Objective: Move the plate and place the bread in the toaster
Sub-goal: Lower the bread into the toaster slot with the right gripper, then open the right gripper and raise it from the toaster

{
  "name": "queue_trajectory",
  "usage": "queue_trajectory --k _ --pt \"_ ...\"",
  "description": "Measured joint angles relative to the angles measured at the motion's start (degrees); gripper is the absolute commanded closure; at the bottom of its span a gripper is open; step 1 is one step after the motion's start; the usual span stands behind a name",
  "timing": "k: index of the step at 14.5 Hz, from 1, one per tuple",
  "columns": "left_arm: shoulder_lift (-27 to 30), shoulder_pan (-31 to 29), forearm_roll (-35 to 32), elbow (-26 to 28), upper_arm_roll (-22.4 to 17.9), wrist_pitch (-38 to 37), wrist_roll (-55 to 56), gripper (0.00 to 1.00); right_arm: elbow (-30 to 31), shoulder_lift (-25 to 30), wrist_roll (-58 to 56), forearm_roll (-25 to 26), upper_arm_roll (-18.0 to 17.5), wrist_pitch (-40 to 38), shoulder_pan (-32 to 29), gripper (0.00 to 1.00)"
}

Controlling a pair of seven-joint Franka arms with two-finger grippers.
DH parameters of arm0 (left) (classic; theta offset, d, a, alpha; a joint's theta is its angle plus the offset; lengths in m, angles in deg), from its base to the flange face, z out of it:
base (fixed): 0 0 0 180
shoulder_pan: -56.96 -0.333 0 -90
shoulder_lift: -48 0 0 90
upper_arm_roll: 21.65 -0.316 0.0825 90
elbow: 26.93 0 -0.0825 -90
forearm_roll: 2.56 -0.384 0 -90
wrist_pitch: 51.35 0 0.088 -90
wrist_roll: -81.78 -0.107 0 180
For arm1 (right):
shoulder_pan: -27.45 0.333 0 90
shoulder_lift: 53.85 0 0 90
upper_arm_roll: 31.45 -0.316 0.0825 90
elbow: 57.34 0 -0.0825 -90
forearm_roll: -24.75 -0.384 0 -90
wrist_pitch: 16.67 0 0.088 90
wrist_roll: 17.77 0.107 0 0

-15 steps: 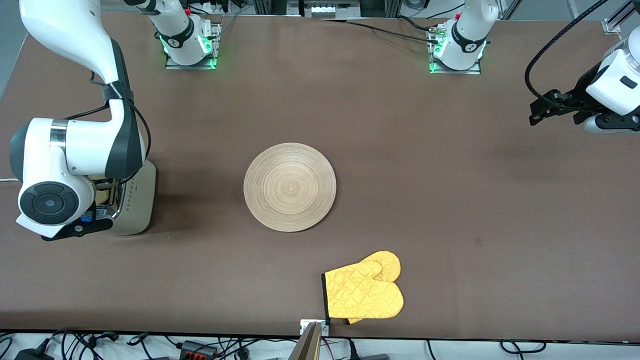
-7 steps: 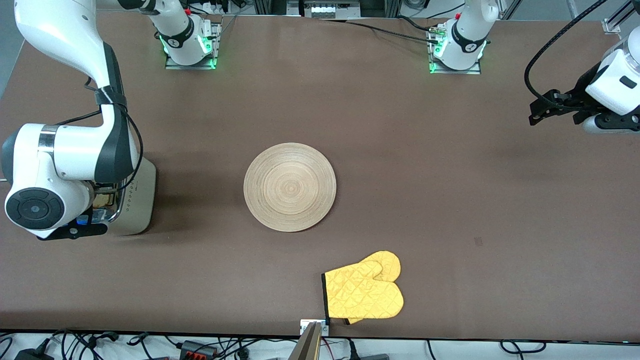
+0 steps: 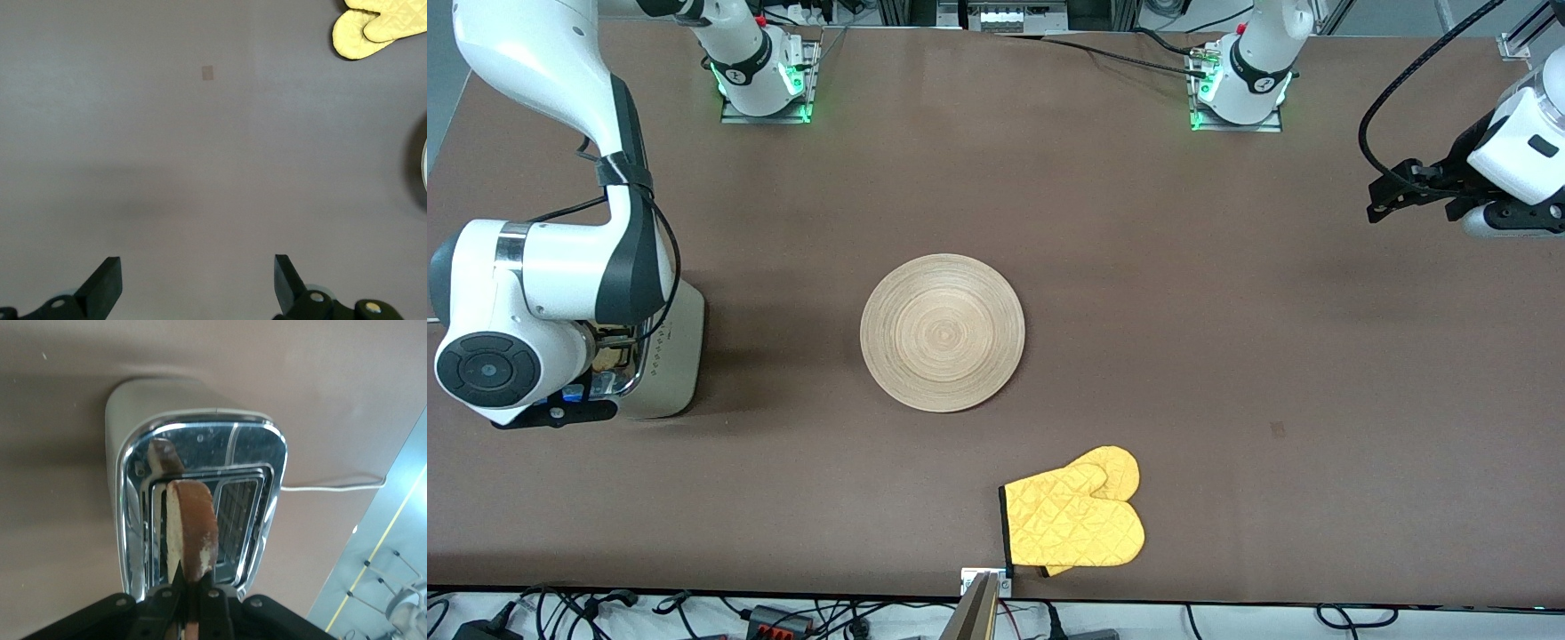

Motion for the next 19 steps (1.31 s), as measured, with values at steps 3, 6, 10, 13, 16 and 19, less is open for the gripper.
queue_trajectory --k 3,6,10,13,16,19 --pt "0.0 0.01 0.0 0.0 0.0 0.0 0.0 0.0 0.08 -0.06 0.07 0.0 0.06 0.96 -0.44 1.0" --pt "0.0 0.01 0.0 0.0 0.0 0.0 0.0 0.0 0.08 -0.06 0.15 -0.28 0.08 1.02 -0.55 1.0" --pt "0.0 0.01 0.0 0.0 0.0 0.0 0.0 0.0 0.07 -0.06 0.16 -0.5 0.08 1.02 -0.51 0.58" --pt "0.0 0.01 0.0 0.0 0.0 0.0 0.0 0.0 0.01 -0.05 0.16 -1.01 0.07 1.02 -0.48 0.0" --pt "0.0 0.01 0.0 0.0 0.0 0.0 0.0 0.0 -0.01 -0.05 0.16 -1.79 -0.01 0.66 -0.28 0.0" --pt "0.0 0.01 0.0 0.0 0.0 0.0 0.0 0.0 -0.52 0.56 0.16 -1.86 -0.21 -0.78 -0.12 0.0"
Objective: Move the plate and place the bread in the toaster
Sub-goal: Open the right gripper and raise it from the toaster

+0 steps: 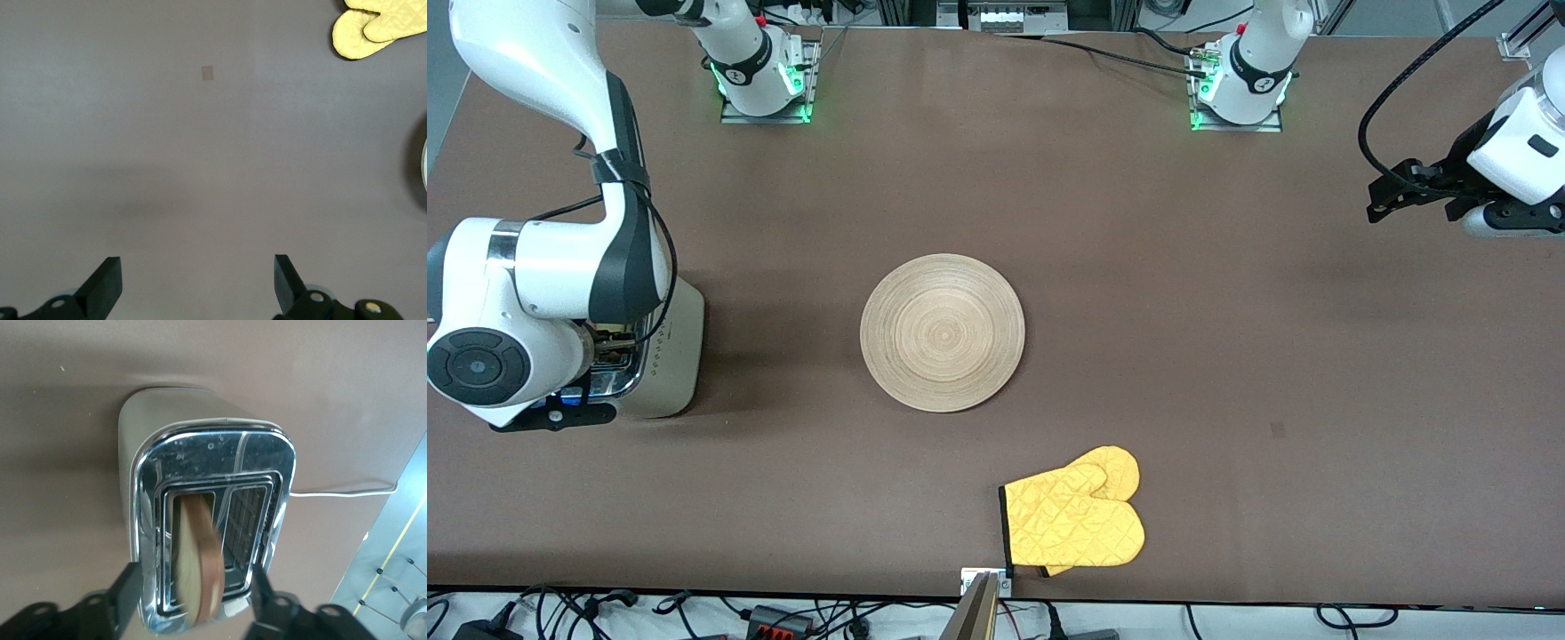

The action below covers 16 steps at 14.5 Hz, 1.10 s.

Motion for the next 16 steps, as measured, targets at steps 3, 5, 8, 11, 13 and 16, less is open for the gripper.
queue_trajectory --k 3,5,8,11,13,16 --pt "0.0 0.0 0.0 0.0 0.0 0.0 0.0 0.0 -0.34 2.17 0.0 -3.12 -0.01 -1.95 0.05 0.0" --pt "0.0 0.0 0.0 -0.01 0.0 0.0 0.0 0.0 -0.41 4.41 0.01 -7.33 0.35 -2.35 -0.44 0.0" --pt "0.0 0.01 0.0 -0.02 0.0 0.0 0.0 0.0 -1.13 7.63 -0.01 -12.83 0.58 -2.41 -2.74 0.0" --pt "0.0 0.1 0.0 -0.03 0.0 0.0 -0.02 0.0 -3.14 10.53 -0.03 -15.22 0.58 -1.93 -3.93 0.0" --pt "0.0 0.14 0.0 -0.04 0.01 0.0 -0.03 0.0 -3.8 11.8 -0.04 -19.33 0.59 -0.09 -5.45 0.0" --pt "0.0 0.16 0.0 -0.04 0.01 0.0 -0.05 0.0 -3.9 12.46 -3.46 -22.56 0.58 0.45 -8.85 0.0"
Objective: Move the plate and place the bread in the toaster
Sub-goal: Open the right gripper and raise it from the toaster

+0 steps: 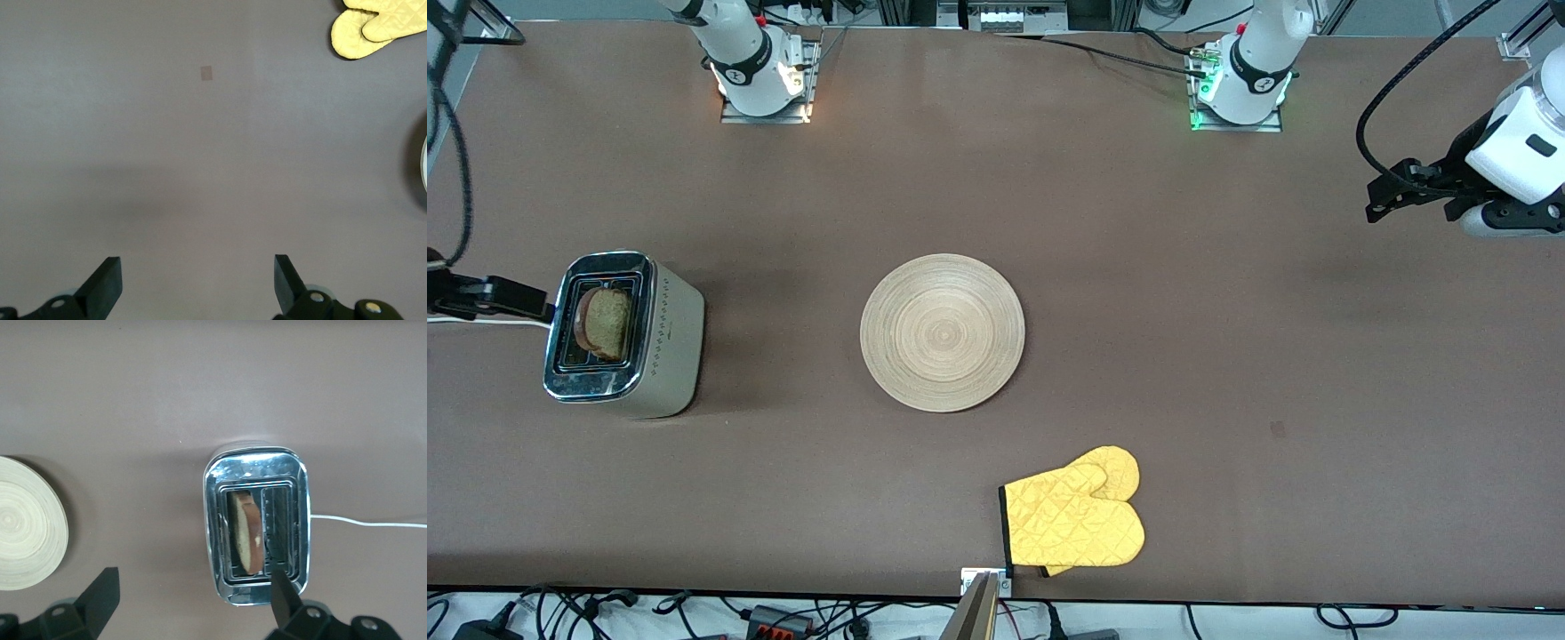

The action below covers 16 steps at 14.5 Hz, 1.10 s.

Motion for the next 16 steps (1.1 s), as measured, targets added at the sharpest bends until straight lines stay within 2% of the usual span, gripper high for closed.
queue_trajectory --k 4,6,8,10,11,13,15,16 --pt "0.0 0.06 0.0 0.0 0.04 0.0 -0.02 0.0 0.02 -0.15 -1.81 -2.8 -0.03 -0.31 -1.99 0.0" --pt "0.03 0.09 0.0 -0.07 0.37 0.0 -0.09 0.0 0.04 -0.15 -1.8 -5.37 0.0 -2.98 -2.68 0.0" --pt "0.06 0.14 0.0 -0.24 1.86 0.0 -0.08 0.0 0.04 -0.05 -1.81 -7.57 0.01 -6.46 -4.33 0.0" --pt "0.06 0.28 -0.05 -0.44 2.9 0.03 -0.05 0.0 0.82 1.28 -1.85 -7.5 0.0 -6.31 -5.62 0.0" --pt "0.06 0.27 -0.08 -0.66 3.03 0.06 -0.05 0.0 2.47 3.03 -1.86 -6.3 -0.04 -5.92 -5.86 0.0" --pt "0.06 -0.01 -0.11 -1.13 2.94 0.06 -0.05 0.0 8.22 8.26 -2.23 0.21 -1.9 -2.95 -5.92 0.0" --pt "0.05 -0.27 -0.12 -1.25 2.83 0.05 -0.05 0.0 14.95 14.34 -1.95 8.07 -7.2 0.05 -5.93 0.0" --pt "0.04 -0.33 -0.12 -1.26 2.83 0.05 -0.05 0.0 17.74 16.98 -0.71 9.7 -9.19 0.69 -5.74 0.0"
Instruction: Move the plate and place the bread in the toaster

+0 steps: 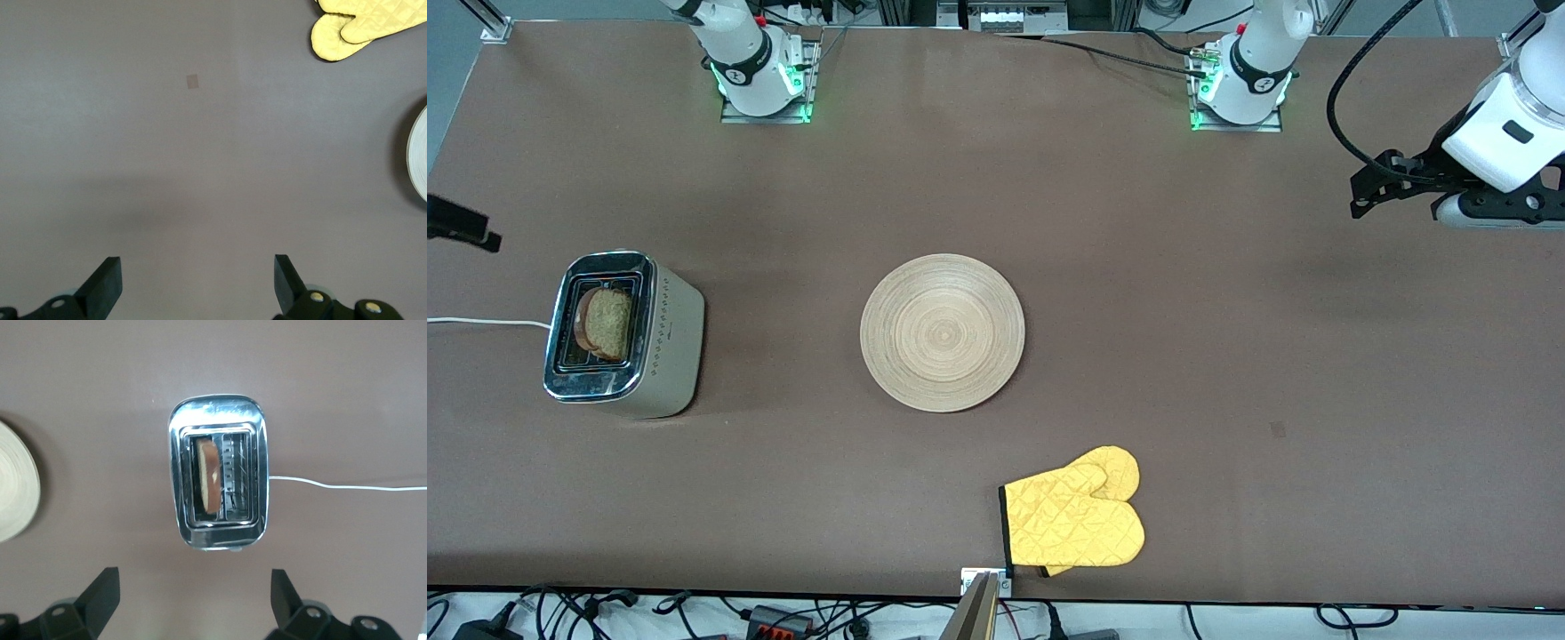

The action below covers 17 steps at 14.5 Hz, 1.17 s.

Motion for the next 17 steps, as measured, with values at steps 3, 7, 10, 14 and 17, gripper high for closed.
queue_trajectory --k 3,7,10,14,17 --pt "-0.01 -0.01 0.0 -0.01 0.0 0.0 0.0 0.0 5.81 5.32 4.03 1.1 -2.24 0.77 0.21 0.0" --pt "-0.01 -0.01 0.0 -0.01 0.0 0.0 0.0 0.0 8.11 5.92 4.13 1.1 -2.12 2.63 -0.04 0.0" --pt "-0.01 -0.01 0.0 -0.01 0.0 0.0 0.0 0.0 8.37 5.07 4.25 1.0 -1.84 3.28 -0.45 0.0" --pt "-0.01 -0.01 0.0 -0.01 0.0 0.0 0.0 0.0 8.36 3.78 4.25 0.95 -1.79 3.85 -1.06 0.0" --pt "-0.01 -0.01 0.0 -0.01 0.01 0.0 0.0 0.0 8.33 3.76 4.25 0.89 -1.79 3.91 -1.06 0.0"
